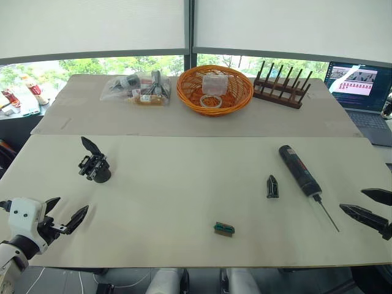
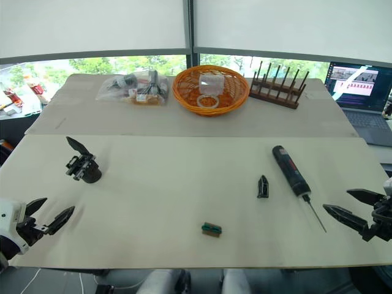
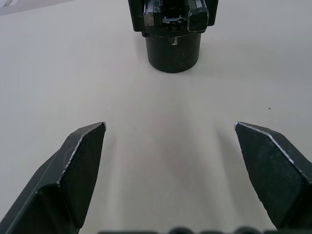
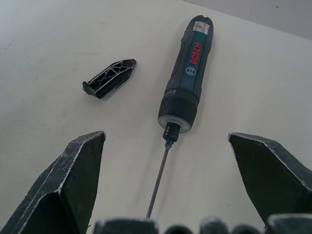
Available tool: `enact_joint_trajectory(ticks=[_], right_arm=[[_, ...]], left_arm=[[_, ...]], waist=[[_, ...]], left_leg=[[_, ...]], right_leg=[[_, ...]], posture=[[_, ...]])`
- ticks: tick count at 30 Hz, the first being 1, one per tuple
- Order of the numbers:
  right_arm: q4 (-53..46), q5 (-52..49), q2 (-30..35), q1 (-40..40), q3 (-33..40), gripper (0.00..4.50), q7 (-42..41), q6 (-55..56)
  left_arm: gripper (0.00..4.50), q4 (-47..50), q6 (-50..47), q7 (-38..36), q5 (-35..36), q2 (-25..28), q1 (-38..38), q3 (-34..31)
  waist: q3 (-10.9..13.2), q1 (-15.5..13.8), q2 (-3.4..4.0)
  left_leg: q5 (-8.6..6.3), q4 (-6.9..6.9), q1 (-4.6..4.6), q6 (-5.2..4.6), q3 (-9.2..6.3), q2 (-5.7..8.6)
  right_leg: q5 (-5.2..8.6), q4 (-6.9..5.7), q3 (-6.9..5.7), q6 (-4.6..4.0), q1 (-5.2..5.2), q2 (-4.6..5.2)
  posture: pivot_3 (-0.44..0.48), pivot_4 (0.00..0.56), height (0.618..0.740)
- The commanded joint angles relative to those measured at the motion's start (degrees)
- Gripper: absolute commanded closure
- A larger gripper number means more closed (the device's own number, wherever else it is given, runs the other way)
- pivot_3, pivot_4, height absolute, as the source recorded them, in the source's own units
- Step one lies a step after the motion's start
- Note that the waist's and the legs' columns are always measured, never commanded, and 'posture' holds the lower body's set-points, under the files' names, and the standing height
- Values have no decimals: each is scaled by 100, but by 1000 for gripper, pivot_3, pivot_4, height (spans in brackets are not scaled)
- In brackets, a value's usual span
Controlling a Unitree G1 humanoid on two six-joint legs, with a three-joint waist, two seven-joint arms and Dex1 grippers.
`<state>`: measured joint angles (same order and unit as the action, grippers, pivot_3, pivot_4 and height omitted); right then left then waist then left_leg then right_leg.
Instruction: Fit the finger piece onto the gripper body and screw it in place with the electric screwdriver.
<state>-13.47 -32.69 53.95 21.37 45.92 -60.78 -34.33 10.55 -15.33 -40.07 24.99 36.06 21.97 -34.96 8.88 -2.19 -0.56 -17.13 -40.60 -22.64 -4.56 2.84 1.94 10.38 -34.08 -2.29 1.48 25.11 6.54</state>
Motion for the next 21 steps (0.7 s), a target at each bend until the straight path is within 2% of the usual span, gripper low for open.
enact_joint_trajectory(ticks=[1,4,7,8,14,17,21], right_arm=[[-599,-178,215,-279,-62,32,89,-26],[-1799,-758,337,-1132,-961,32,398,-323],[-2313,-1165,355,-1568,-1570,32,376,-524],[-2469,-1415,360,-1825,-1821,32,434,-643],[-2677,-1875,275,-2853,-2800,32,705,-898],[-2625,-1773,157,-3117,-3141,32,809,-830],[-2555,-1557,45,-3287,-3358,32,936,-697]], left_arm=[[0,136,59,147,-103,-87,-184,219],[0,-139,236,632,-616,-277,-788,768],[0,-426,340,732,-766,-385,-1251,1039],[0,-547,347,762,-774,-420,-1458,1129],[0,-905,372,872,-803,-492,-1921,1337],[0,-1023,454,906,-822,-566,-2087,1441],[0,-1279,526,1064,-884,-649,-2363,1480]], waist=[[0,0,0],[-5,27,38],[-4,-11,-5],[-3,-12,-27],[0,-5,-37],[1,-23,-37],[1,-40,-37]], left_leg=[[0,0,0,0,0,0],[3,-1,6,4,5,3],[22,-1,5,33,7,-18],[23,-1,5,34,6,-33],[38,-13,-23,-1,7,-35],[15,-12,-25,36,7,-33],[12,-13,-31,36,7,-30]], right_leg=[[0,0,0,0,0,0],[-14,-1,4,3,-2,1],[-42,-5,-15,35,-13,-14],[-50,-2,-21,17,-15,-29],[-50,1,-24,6,6,-24],[-50,4,-28,6,7,-13],[-51,3,-33,8,10,-8]], posture=[[0,150,740],[0,150,740],[0,150,740],[0,150,740],[0,150,740],[0,150,740],[0,150,740]])
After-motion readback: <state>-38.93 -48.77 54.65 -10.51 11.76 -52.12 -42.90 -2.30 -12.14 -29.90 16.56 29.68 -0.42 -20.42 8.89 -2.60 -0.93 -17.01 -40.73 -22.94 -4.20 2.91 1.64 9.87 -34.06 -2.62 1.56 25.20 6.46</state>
